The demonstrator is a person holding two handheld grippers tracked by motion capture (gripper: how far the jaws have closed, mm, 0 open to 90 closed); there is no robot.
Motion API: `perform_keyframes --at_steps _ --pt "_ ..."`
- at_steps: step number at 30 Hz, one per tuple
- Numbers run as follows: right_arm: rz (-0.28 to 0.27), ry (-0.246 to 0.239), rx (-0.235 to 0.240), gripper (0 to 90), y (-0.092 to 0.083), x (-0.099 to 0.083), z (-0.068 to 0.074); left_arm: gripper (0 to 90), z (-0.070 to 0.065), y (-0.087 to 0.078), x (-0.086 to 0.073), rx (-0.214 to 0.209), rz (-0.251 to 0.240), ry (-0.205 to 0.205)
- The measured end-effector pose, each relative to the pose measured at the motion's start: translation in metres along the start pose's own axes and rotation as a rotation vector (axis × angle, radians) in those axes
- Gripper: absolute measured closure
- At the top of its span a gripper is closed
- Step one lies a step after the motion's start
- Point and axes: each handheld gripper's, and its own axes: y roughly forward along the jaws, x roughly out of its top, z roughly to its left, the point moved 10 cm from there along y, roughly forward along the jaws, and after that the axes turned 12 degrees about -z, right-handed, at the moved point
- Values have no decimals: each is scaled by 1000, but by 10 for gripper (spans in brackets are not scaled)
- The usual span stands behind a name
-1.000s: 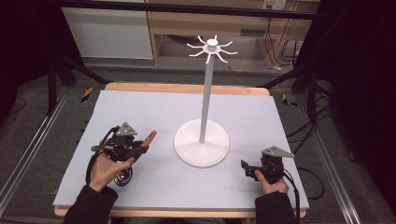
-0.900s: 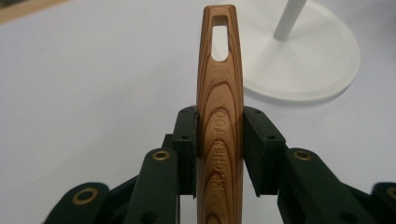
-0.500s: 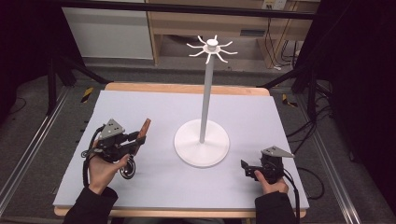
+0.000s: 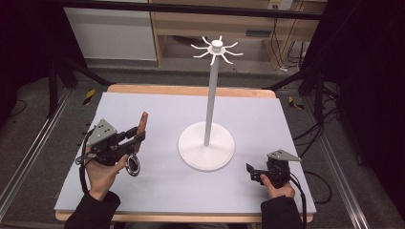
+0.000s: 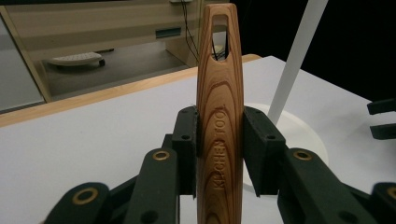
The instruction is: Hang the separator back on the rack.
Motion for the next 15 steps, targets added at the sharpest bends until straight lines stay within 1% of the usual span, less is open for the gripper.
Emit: perform_keyframes --at_steps 2,3,5,8,9,11,15 --pt "1 -7 1 72 0 0 -1 676 -2 1 5 -7 -17 -12" --pt "-8 -4 -1 71 0 1 -1 676 -3 1 7 -10 -23 -15" --pt "-6 1 3 70 0 1 -1 676 -5 2 11 -13 -31 -10" --pt "-2 -3 7 70 0 0 0 676 -6 5 18 -13 -47 -9" --pt "-2 -8 4 70 1 0 -1 676 -6 7 20 -13 -58 -11" --pt "-3 0 8 70 0 0 0 676 -7 8 27 -14 -76 -13" --pt "-7 -2 9 70 0 0 -1 676 -7 12 36 -11 -88 -11"
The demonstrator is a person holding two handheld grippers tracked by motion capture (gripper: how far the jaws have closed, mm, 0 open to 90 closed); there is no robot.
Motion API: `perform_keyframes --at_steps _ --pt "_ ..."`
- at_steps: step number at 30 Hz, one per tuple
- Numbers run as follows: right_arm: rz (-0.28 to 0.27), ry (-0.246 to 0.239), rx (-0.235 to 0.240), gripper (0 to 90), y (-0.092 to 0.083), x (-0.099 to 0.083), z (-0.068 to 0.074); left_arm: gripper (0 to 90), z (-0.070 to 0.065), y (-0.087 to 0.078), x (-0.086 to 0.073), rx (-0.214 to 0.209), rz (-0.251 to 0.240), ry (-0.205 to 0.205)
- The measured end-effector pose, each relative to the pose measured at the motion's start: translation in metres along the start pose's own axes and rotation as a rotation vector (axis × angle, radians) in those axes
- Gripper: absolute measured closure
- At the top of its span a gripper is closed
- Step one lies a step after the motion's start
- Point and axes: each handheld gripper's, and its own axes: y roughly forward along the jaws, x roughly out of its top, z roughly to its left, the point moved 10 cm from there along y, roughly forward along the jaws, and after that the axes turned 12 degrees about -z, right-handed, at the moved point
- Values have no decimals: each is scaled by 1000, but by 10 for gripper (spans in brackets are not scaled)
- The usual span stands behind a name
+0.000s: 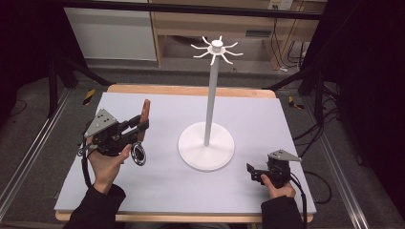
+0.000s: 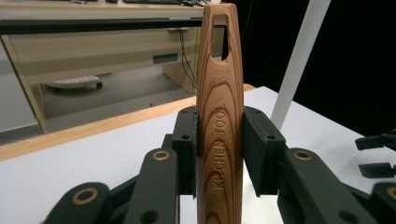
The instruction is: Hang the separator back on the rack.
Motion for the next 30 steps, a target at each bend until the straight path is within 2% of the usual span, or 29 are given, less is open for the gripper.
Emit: perform_keyframes --at_steps 12,17,21,25,30 --pt "-3 4 -4 70 0 1 1 676 -7 13 31 -11 -42 7" --pt "-2 4 -4 70 0 1 1 676 -12 20 42 -14 -47 32" --pt "-3 3 -4 70 0 1 0 676 -16 26 51 -24 -63 18" --pt "-3 1 -6 70 0 1 0 676 -19 30 58 -27 -77 25" --pt "-4 -1 -6 70 0 1 0 676 -23 34 65 -36 -95 15"
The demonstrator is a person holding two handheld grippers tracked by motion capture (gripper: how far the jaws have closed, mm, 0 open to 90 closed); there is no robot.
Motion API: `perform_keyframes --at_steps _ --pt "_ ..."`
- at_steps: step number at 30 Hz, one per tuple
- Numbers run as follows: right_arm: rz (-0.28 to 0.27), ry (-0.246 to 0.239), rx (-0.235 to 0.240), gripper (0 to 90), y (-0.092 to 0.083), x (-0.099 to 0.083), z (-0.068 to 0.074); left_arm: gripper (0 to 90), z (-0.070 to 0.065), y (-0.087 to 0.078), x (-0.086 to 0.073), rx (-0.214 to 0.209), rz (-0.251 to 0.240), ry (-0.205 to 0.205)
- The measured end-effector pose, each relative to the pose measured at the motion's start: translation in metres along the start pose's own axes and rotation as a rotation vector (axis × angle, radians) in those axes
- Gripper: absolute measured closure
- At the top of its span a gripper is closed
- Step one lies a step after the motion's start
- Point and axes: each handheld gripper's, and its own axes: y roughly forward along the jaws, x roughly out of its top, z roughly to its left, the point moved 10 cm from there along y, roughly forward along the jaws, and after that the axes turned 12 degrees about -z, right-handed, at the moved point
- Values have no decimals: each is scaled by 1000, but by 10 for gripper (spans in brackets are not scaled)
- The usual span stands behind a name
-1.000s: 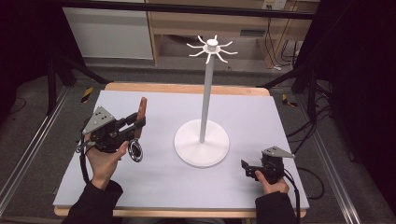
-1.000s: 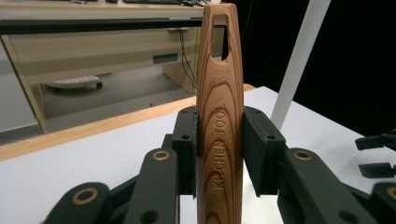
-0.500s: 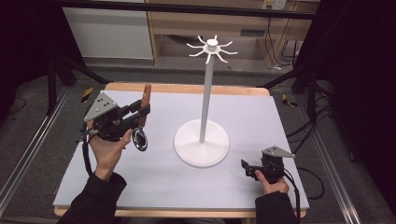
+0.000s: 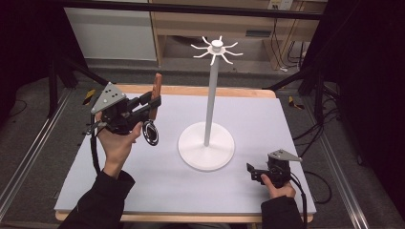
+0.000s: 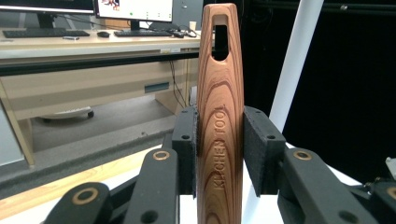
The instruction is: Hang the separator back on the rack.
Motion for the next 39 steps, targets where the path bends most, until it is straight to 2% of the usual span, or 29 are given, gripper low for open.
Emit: perform_keyframes --at_steps 6,28,39 --pt "1 1 2 70 0 0 0 676 -3 5 11 -5 -20 1" --pt "-4 4 5 69 1 0 0 676 -31 13 49 -61 -57 51" --pt "-7 14 7 69 0 1 0 676 -44 22 59 -84 -61 61"
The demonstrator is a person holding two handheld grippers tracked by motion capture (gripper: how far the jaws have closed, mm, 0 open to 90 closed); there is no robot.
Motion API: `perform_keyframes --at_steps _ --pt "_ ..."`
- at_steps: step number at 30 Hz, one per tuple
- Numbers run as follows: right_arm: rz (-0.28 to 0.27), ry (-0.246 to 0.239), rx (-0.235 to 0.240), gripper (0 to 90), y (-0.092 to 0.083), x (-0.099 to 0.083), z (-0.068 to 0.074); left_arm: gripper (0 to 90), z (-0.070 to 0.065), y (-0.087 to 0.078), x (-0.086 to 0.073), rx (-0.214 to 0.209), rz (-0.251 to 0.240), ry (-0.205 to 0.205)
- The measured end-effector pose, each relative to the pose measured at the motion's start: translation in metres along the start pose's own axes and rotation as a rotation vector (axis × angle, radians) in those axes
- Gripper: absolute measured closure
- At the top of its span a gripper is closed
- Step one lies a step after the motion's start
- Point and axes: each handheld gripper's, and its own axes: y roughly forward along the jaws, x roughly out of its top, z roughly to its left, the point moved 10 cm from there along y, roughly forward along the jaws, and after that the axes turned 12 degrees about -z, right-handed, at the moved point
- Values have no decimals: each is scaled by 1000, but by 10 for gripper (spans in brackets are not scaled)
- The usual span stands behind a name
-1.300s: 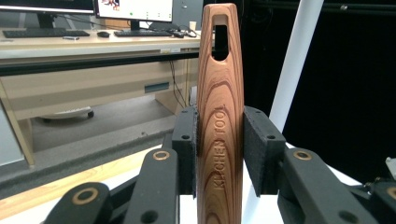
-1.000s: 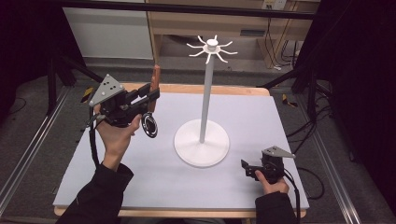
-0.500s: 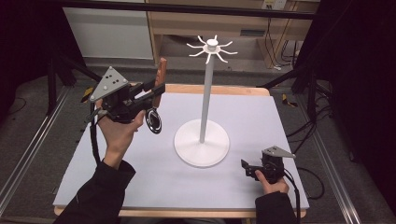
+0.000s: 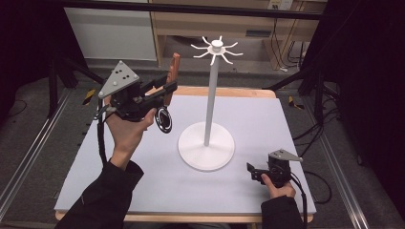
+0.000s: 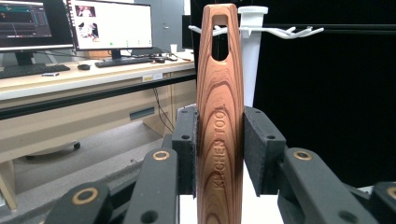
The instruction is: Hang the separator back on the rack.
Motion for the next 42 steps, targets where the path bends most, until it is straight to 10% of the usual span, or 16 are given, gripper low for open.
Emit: perform_keyframes --at_steps 42 --pt "5 9 7 68 1 -1 0 676 -14 33 -3 -38 30 20"
